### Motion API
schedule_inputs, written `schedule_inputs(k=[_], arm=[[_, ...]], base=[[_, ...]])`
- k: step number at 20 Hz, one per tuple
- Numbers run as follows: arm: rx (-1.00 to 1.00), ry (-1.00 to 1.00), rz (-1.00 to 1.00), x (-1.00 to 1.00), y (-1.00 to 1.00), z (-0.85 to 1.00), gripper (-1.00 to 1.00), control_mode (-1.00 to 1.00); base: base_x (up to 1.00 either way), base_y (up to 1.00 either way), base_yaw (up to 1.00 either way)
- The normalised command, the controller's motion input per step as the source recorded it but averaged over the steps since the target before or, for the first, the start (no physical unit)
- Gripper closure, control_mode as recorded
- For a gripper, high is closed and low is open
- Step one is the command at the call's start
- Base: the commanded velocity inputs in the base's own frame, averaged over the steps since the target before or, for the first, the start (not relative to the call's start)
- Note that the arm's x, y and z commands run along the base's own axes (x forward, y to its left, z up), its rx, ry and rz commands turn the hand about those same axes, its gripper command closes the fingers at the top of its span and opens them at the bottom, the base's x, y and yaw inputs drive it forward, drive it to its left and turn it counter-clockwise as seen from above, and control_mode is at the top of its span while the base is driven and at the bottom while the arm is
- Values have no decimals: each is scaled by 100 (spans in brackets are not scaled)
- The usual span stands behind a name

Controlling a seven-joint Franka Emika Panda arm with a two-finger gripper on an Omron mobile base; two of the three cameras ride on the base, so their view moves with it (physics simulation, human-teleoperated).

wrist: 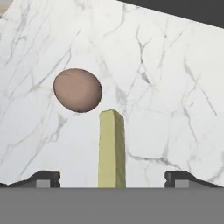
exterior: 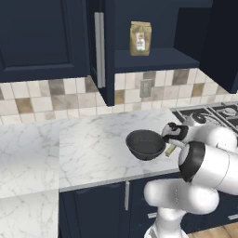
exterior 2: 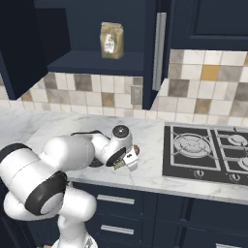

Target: Pick the egg and butter from the fridge and place them by the bowl for mixing.

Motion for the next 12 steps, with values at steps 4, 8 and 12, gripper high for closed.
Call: schedule_inputs(k=[4, 8, 12], arm=[[0, -4, 1, -100, 43, 100, -100, -100], [-4, 0, 0, -100, 76, 100, -100, -100], [-16, -17, 0, -100, 93, 84, -100, -100]], base=[[0, 0, 0], [0, 0, 0], [0, 0, 0]])
